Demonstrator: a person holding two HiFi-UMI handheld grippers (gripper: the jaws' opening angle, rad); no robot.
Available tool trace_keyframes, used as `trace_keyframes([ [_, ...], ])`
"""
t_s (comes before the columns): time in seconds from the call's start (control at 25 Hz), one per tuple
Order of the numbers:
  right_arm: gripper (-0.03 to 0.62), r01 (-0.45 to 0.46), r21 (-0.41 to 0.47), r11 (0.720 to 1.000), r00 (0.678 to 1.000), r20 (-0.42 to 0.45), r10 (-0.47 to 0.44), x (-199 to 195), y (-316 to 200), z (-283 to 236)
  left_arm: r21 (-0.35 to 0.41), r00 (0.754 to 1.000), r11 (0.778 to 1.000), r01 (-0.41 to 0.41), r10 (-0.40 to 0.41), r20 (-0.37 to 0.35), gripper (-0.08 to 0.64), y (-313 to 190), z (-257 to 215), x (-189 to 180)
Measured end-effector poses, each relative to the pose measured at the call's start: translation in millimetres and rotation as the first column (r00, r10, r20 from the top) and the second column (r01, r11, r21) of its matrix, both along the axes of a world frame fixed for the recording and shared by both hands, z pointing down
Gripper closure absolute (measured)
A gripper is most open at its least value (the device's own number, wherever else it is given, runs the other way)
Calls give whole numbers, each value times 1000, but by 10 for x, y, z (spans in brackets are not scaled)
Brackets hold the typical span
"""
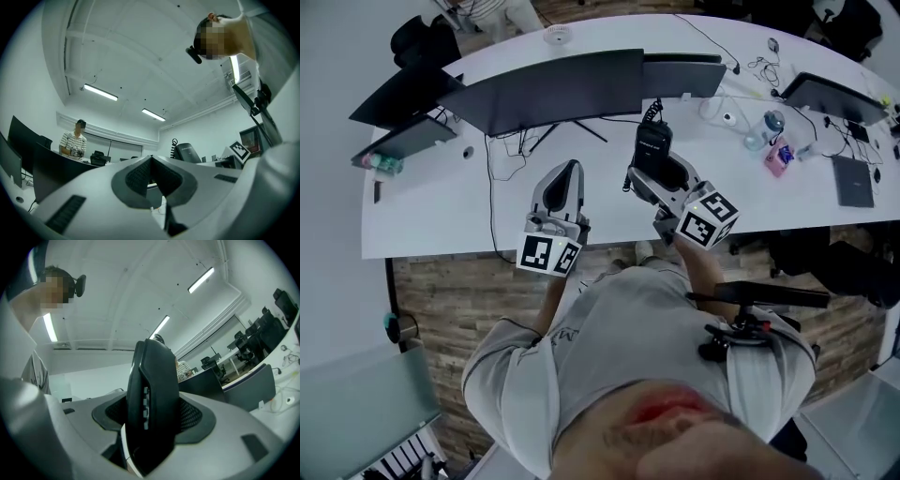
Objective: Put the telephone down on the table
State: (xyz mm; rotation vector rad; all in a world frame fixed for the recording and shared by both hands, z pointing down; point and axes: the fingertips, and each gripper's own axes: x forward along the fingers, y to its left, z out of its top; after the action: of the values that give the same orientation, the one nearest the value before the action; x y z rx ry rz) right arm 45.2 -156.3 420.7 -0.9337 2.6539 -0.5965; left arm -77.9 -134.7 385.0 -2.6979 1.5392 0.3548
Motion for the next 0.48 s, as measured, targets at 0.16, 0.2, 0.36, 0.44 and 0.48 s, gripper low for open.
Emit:
trace_keyframes([
  [0.16, 302, -9, -3, 1000, 1000, 2, 9, 185, -211, 41, 3, 1000, 1000, -4, 4, -5, 551, -192, -43, 164],
  [0.2, 302, -8, -4, 1000, 1000, 1, 8, 212, -256, 48, -3, 1000, 1000, -3, 3, -9, 551, -228, -31, 190],
  [0.36, 302, -2, -4, 1000, 1000, 3, 2, 289, -423, 29, -46, 999, 999, 10, -11, -30, 551, -372, 54, 258],
  [0.44, 302, -2, -3, 1000, 1000, 15, 2, 311, -474, 14, -60, 999, 998, 10, -12, -41, 551, -417, 84, 277],
  [0.48, 302, -4, -5, 1000, 1000, 23, 4, 314, -492, 7, -63, 999, 998, 7, -10, -46, 551, -436, 90, 277],
])
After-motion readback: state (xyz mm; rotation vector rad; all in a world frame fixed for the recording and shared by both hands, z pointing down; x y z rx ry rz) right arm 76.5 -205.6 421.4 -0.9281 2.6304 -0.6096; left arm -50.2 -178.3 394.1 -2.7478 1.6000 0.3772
